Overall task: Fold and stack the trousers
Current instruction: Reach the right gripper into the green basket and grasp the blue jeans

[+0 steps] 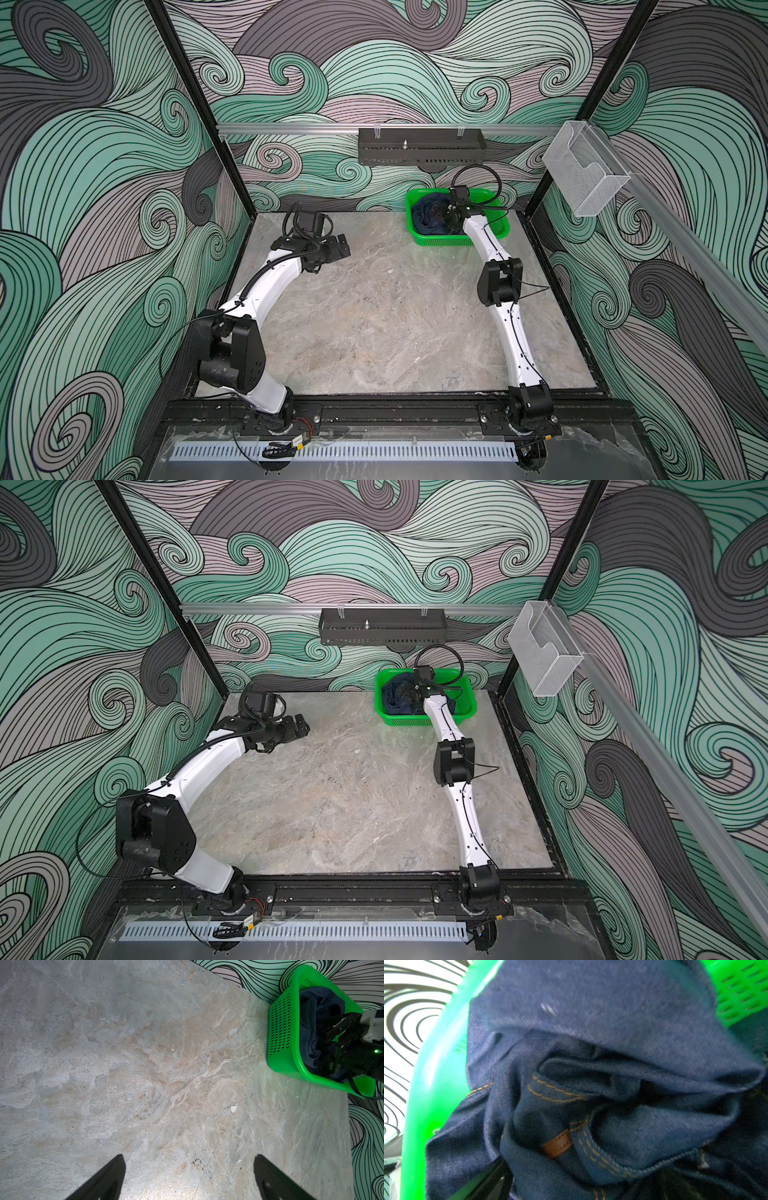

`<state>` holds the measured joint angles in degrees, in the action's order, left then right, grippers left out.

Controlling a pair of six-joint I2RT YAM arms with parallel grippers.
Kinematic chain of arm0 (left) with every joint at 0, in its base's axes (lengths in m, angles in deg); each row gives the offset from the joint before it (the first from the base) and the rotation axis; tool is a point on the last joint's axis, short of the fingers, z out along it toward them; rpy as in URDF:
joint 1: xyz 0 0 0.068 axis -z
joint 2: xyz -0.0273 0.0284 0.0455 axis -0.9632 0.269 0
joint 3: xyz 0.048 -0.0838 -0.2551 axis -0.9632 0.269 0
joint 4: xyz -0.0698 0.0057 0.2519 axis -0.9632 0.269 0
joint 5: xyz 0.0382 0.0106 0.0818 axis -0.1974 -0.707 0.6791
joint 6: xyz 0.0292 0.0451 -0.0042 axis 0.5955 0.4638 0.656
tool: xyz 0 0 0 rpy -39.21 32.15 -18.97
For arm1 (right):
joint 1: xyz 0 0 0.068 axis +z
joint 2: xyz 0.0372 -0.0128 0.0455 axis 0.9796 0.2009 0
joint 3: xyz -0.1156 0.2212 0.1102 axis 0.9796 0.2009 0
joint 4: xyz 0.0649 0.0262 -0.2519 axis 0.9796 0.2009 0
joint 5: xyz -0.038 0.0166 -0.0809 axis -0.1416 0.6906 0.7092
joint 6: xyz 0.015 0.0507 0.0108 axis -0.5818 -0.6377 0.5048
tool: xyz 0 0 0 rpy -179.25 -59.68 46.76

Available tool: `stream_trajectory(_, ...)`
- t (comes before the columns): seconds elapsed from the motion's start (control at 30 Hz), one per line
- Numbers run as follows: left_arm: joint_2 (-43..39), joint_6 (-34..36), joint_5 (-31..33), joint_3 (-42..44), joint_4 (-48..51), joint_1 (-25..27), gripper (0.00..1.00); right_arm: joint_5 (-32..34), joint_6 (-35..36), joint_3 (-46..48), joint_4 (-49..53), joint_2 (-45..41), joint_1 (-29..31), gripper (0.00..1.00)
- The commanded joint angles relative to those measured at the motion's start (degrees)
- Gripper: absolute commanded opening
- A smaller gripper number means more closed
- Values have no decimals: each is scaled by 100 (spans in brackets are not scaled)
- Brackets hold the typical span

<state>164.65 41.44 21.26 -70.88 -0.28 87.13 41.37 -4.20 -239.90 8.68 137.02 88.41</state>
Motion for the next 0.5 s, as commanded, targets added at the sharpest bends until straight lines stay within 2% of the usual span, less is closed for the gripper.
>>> stream_trajectory(0.0, 49, -12, -22, -129, 68, 41, 99, 219, -560, -69, -248, 351, 97, 95)
stream_trajectory(0.1, 73, -8, -33, -127, 68, 51, 99, 483, -964, -60, -356, 424, 101, 79)
stream_trajectory(0.2, 85, 6, -48, -133, 68, 51, 99, 577, -1291, -47, -546, 451, 107, 51)
stream_trajectory(0.27, 84, 14, -58, -144, 84, 51, 98, 615, -1416, -44, -615, 414, 103, 38)
stream_trajectory(0.4, 4, 58, -57, -199, 201, 48, 99, 474, -1314, 22, -715, 91, 90, 18)
stream_trajectory(0.47, -83, 58, -58, -206, 242, 48, 99, 332, -1299, 212, -773, -233, 56, 11)
